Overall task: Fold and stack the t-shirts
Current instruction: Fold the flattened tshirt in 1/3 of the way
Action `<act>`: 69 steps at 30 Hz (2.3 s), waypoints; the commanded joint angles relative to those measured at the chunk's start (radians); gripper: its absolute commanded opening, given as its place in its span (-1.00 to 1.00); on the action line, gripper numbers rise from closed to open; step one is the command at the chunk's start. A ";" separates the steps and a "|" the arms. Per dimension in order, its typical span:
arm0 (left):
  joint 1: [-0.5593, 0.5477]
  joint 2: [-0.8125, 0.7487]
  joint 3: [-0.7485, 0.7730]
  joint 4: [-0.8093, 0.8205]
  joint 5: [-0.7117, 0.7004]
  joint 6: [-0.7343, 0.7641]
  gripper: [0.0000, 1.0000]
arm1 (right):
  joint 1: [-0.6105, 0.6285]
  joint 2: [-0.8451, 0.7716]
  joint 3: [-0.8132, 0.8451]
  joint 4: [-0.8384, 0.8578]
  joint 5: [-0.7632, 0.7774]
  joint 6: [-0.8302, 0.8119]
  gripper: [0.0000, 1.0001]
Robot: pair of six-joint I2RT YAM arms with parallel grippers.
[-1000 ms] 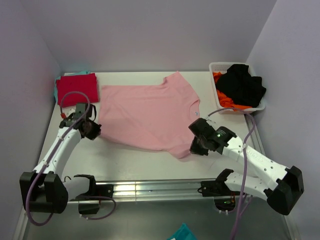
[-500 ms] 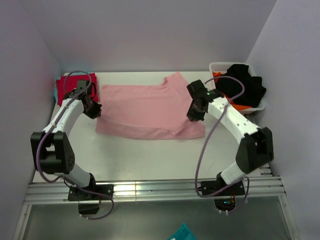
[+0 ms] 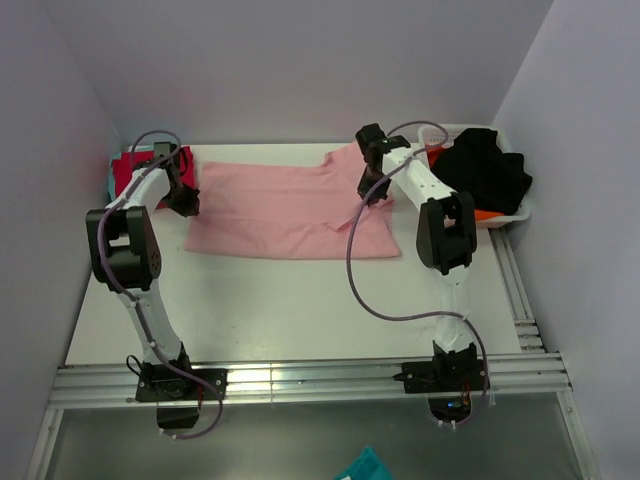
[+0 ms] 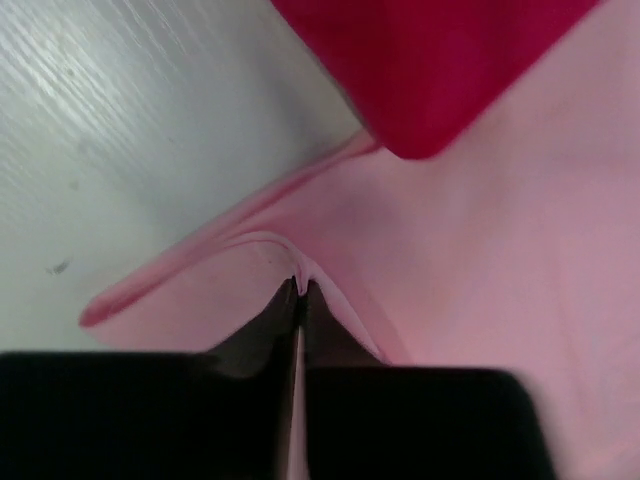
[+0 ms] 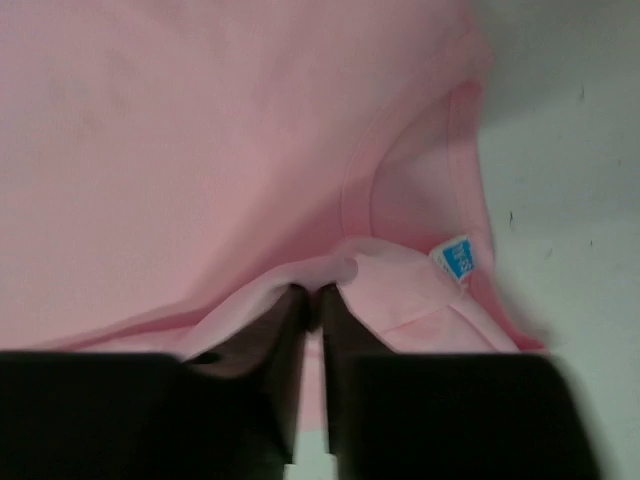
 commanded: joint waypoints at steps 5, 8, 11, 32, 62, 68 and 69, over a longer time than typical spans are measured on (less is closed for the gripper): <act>0.070 0.117 0.056 -0.010 0.049 0.033 0.99 | -0.046 0.170 0.278 -0.161 0.084 0.043 1.00; 0.083 0.107 0.059 -0.011 0.025 0.051 0.99 | -0.059 0.145 0.271 -0.175 0.093 0.054 1.00; 0.092 0.058 0.048 -0.011 0.012 0.058 0.99 | -0.062 0.062 0.230 -0.184 0.114 0.061 1.00; 0.078 -0.169 -0.223 0.094 0.132 0.094 0.98 | 0.038 -0.164 -0.111 -0.087 -0.031 0.069 -1.00; 0.076 -0.173 -0.297 0.140 0.166 0.139 0.96 | 0.059 0.270 0.294 -0.155 -0.054 0.106 -1.00; 0.078 -0.153 -0.308 0.156 0.169 0.139 0.95 | 0.059 0.270 0.354 0.012 -0.198 0.138 0.65; 0.076 -0.151 -0.309 0.160 0.172 0.139 0.96 | 0.059 0.267 0.366 0.030 -0.208 0.149 0.76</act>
